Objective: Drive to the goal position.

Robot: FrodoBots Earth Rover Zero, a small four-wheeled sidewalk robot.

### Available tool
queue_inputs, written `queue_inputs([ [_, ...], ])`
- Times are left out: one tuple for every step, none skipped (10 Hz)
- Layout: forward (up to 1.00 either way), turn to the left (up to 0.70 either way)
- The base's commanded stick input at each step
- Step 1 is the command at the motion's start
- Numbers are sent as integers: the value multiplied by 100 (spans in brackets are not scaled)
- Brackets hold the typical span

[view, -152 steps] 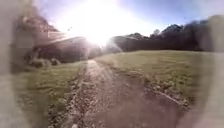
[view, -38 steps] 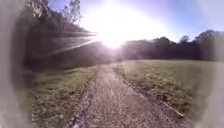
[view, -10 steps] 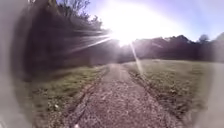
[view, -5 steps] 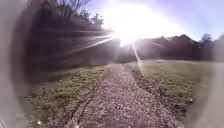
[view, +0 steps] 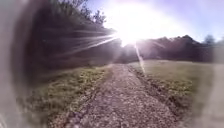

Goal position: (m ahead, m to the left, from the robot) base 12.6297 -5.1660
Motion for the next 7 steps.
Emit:
queue_inputs([
  [85,0],
  [85,0],
  [85,0],
  [85,0],
  [85,0],
  [85,0],
  [85,0],
])
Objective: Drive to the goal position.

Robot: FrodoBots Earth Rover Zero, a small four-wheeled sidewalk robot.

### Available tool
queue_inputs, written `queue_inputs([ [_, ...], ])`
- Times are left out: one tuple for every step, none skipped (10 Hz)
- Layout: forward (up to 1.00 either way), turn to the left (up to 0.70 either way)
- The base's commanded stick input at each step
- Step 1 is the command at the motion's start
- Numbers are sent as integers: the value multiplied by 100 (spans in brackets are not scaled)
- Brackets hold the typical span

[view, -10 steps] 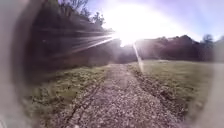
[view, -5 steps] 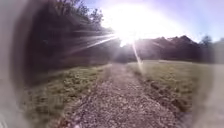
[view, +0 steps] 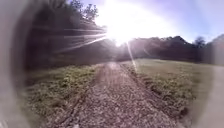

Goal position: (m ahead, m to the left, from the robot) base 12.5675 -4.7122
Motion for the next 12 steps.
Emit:
queue_inputs([
  [85,0],
  [85,0],
  [85,-12],
  [85,-23],
  [85,-31],
  [85,-28],
  [85,-20],
  [85,-7],
  [85,0],
  [85,0],
  [85,0],
  [85,0],
])
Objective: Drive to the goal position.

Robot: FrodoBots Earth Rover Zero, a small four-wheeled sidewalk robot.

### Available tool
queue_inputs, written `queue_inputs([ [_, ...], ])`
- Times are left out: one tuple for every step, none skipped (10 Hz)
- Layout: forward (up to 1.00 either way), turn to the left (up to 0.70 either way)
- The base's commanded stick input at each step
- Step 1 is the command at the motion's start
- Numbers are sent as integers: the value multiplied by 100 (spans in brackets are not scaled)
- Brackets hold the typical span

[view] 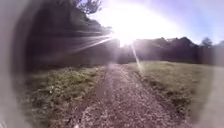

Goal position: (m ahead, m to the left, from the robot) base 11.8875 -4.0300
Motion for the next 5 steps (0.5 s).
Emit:
queue_inputs([
  [85,0],
  [85,0],
  [85,0],
  [85,0],
  [85,0],
])
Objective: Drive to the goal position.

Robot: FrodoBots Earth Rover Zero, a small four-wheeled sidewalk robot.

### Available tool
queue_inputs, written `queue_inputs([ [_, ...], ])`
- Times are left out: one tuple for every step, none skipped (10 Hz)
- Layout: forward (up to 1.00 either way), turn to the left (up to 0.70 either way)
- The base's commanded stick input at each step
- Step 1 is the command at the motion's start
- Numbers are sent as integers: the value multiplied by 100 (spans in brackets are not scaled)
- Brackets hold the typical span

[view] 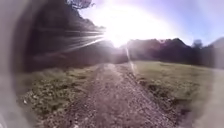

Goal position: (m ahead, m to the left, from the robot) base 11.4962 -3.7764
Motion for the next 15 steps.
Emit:
queue_inputs([
  [85,0],
  [85,0],
  [85,0],
  [85,0],
  [85,0],
  [85,0],
  [85,0],
  [85,0],
  [85,0],
  [85,0],
  [85,0],
  [85,0],
  [85,0],
  [85,0],
  [85,0],
])
